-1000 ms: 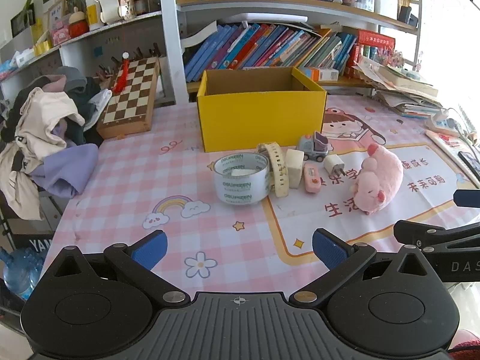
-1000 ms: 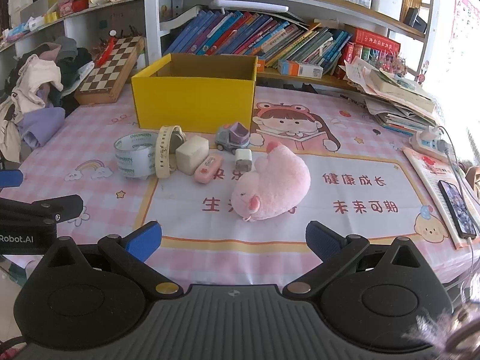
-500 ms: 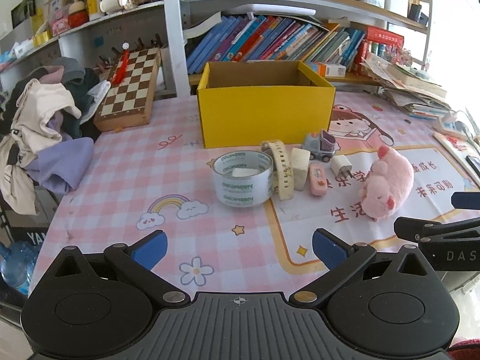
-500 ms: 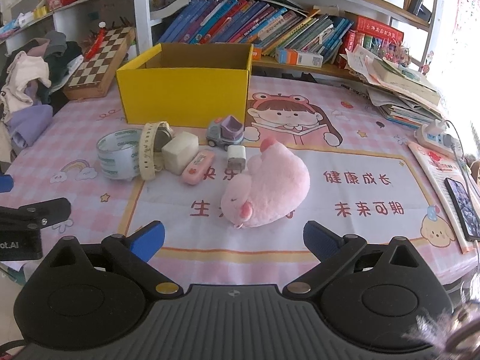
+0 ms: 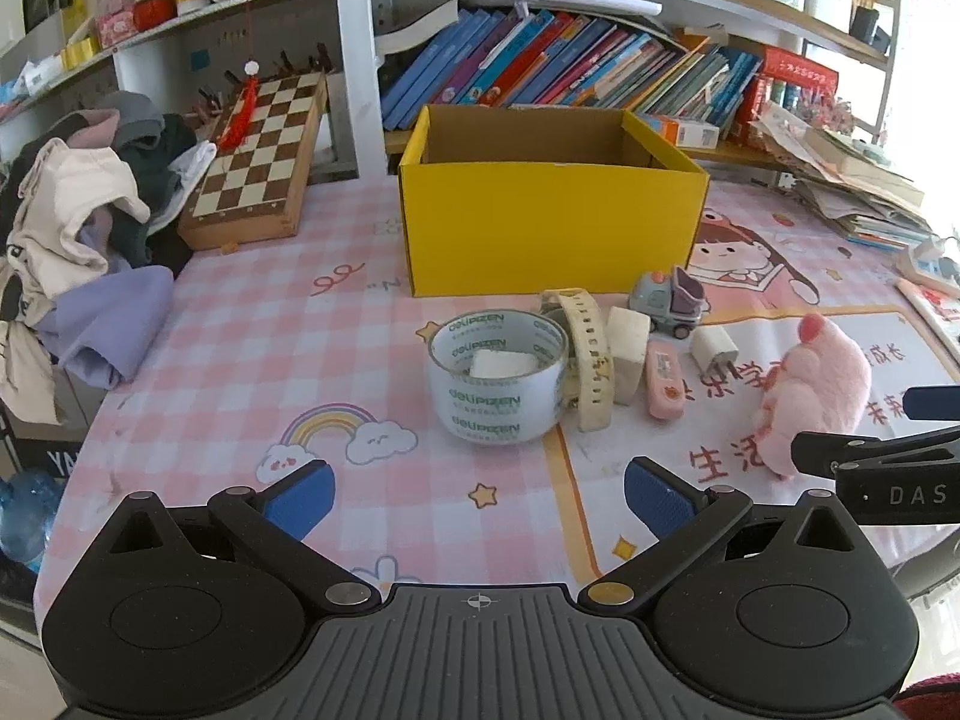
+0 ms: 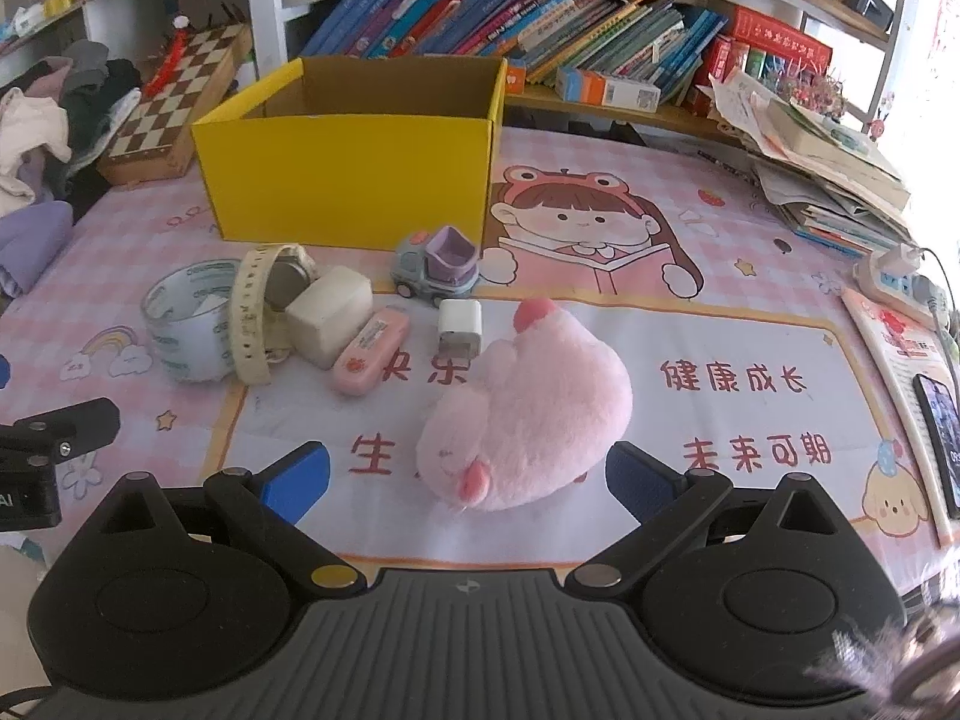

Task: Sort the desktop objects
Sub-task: 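Grasp the beige watch with the left gripper while the right gripper grasps the pink plush pig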

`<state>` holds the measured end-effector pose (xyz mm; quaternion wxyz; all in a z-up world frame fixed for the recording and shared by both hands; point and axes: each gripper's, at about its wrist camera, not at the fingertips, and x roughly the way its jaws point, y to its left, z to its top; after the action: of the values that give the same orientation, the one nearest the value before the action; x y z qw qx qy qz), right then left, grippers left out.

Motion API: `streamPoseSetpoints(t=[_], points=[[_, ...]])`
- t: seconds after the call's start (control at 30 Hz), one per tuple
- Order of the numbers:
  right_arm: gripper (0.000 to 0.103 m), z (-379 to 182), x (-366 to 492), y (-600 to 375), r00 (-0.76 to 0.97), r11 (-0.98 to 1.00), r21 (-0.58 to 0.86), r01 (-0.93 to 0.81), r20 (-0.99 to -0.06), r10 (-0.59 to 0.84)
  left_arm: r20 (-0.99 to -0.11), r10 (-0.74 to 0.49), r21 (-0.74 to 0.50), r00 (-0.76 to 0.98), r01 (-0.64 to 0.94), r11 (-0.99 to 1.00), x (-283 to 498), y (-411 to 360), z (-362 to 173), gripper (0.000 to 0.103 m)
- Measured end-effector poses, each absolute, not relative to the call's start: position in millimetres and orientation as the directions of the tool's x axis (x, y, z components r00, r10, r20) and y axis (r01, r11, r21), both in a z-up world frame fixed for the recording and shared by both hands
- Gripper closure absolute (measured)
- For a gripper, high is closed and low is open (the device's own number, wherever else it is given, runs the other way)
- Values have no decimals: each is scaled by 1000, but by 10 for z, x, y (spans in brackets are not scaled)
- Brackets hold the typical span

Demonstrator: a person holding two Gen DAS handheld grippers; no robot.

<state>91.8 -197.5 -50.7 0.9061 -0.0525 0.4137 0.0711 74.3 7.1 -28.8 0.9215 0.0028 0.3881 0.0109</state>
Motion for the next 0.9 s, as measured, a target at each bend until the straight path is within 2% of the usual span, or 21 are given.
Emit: streamPoseSetpoints(t=[0.27, 0.47, 0.6, 0.83, 0.9], points=[[3, -604, 1193, -2056, 614, 990, -39, -136, -787, 53, -730, 26, 12, 683, -25, 1000, 1009, 73, -370, 1], [3, -659, 1377, -2086, 592, 990, -42, -138, -805, 48, -717, 0, 40, 697, 41, 998, 1138, -81, -363, 8], [8, -694, 1491, -2106, 577, 989, -40, -145, -815, 51, -711, -6, 56, 704, 64, 996, 1232, -160, -359, 16], [19, -724, 1626, -2145, 567, 984, -54, -172, -822, 54, -711, -44, 52, 701, 115, 992, 1452, -301, -397, 46], [19, -731, 1650, -2164, 564, 981, -57, -184, -824, 58, -713, -48, 54, 700, 124, 991, 1527, -349, -422, 50]])
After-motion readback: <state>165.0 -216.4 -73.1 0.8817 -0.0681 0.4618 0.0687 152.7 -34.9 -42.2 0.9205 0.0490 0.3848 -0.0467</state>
